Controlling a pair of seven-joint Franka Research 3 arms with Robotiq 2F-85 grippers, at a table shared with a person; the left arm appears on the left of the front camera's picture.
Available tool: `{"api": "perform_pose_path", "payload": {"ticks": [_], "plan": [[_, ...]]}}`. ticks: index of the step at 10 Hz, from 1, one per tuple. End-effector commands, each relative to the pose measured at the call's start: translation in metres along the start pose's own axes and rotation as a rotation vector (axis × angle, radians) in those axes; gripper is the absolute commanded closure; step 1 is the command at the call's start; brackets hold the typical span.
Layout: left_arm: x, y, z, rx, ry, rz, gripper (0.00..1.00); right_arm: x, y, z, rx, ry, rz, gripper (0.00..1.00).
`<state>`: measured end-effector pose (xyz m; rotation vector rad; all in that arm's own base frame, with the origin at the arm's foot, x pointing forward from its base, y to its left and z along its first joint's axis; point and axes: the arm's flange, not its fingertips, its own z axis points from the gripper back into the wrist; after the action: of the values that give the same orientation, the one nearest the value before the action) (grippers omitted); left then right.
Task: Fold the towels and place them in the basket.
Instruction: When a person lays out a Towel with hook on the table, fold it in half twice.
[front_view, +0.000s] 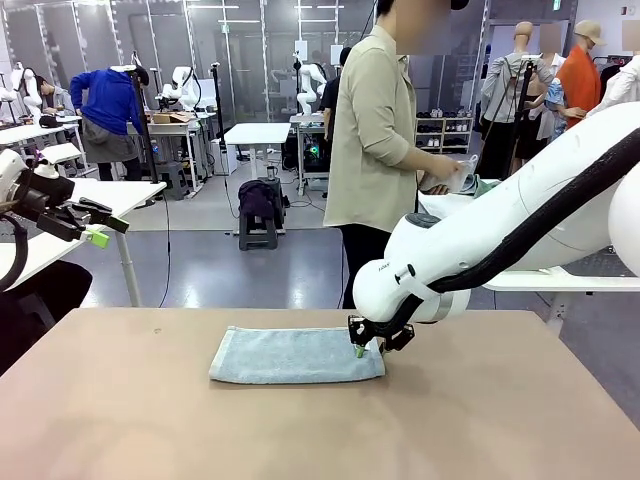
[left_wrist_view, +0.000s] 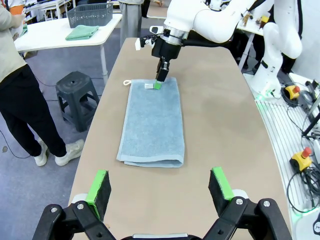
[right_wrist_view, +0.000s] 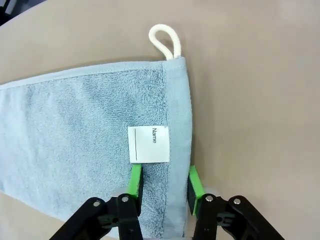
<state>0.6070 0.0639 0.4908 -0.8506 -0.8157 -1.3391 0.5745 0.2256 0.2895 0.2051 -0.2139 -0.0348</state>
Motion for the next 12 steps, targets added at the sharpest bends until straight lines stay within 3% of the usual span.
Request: {"api": "perform_pose_path", "payload": {"ticks": [1,2,3,4,5,6,7,12], "plan": [[0.000,0.000,0.000,-0.006,0.011,-0.003,0.00,0.003,0.008,-0.007,-0.035,-0.002,-0.034,0.74],[0.000,0.000,0.000,-0.006,0.011,-0.003,0.00,0.003,0.008,-0.004,-0.032,-0.002,-0.036,0.74],[0.000,0.000,0.000,-0.006,0.011,-0.003,0.00,0.003,0.008,-0.003,-0.030,-0.002,-0.037,0.92],[0.000,0.000,0.000,-0.006,0.011,-0.003,0.00,0.003,0.010,-0.002,-0.030,-0.002,-0.036,0.76],[0.000,0.000,0.000,-0.006,0.011,-0.003,0.00,0.004,0.012,-0.002,-0.032,0.002,-0.036,1.00],[0.000,0.000,0.000,-0.006,0.011,-0.003,0.00,0.004,0.013,-0.003,-0.032,0.007,-0.036,0.95],[0.000,0.000,0.000,-0.006,0.011,-0.003,0.00,0.005,0.013,-0.004,-0.035,0.011,-0.038,1.00],[0.000,0.000,0.000,-0.006,0.011,-0.003,0.00,0.009,0.002,0.009,-0.010,0.012,-0.013,1.00]]}}
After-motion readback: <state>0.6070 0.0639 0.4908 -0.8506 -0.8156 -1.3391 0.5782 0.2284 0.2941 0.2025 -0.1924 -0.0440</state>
